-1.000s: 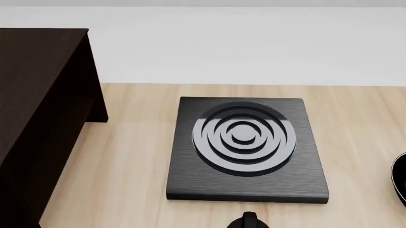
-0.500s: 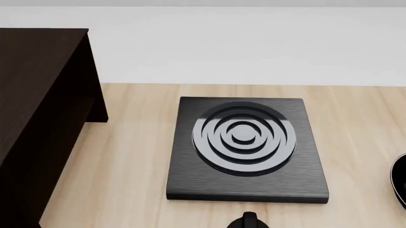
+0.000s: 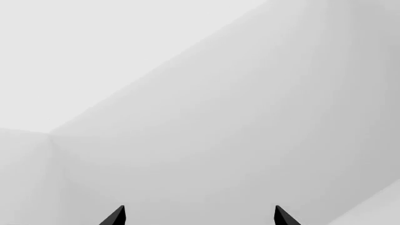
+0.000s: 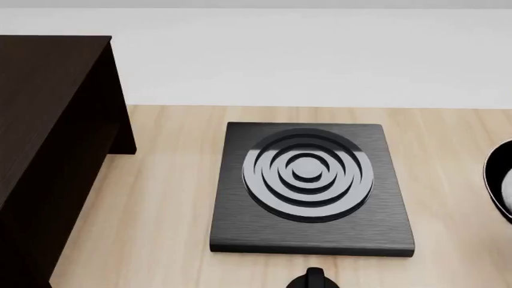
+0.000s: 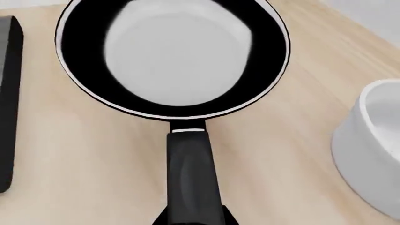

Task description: Put the frying pan under the cabinet shelf.

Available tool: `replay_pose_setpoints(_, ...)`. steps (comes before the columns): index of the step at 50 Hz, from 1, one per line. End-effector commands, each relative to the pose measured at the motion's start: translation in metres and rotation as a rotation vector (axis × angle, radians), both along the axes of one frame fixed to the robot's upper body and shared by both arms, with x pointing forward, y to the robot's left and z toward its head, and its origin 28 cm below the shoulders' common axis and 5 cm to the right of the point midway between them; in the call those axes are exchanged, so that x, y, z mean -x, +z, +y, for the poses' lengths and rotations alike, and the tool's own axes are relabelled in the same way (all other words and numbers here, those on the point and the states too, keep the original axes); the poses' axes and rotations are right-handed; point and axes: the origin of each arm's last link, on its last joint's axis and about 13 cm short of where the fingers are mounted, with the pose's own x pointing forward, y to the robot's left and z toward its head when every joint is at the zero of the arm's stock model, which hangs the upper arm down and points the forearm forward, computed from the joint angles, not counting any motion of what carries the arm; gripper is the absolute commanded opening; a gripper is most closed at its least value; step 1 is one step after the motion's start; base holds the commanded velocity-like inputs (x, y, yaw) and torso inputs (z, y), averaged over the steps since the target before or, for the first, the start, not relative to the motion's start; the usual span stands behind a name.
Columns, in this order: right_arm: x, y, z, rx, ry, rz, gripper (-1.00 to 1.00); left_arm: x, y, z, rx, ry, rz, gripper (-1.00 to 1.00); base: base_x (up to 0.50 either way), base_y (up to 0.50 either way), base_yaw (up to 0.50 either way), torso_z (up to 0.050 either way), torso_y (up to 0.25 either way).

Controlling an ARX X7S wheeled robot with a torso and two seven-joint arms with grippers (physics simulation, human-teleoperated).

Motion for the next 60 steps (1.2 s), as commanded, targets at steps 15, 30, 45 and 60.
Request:
replay_pose_setpoints(15, -0.001, 0.097, 0.028, 0.2, 0.17, -0.164, -1.0, 0.011, 0.008, 0.009, 0.03, -0.006, -0.029, 1.0, 0.0, 0.0, 0.0, 0.0, 0.002)
replay_pose_setpoints(30, -0.004, 0.12, 0.035, 0.24, 0.251, -0.196, -1.0, 0.018, 0.017, 0.013, 0.018, 0.005, -0.044, 1.0, 0.0, 0.0, 0.0, 0.0, 0.001)
replay_pose_setpoints(45, -0.008, 0.147, 0.05, 0.283, 0.339, -0.209, -1.0, 0.022, 0.027, 0.014, 0.006, -0.005, -0.053, 1.0, 0.0, 0.0, 0.0, 0.001, 0.001)
replay_pose_setpoints(60, -0.003, 0.186, 0.066, 0.353, 0.42, -0.234, -1.0, 0.031, 0.039, 0.016, 0.025, 0.008, -0.122, 1.0, 0.0, 0.0, 0.0, 0.0, 0.002)
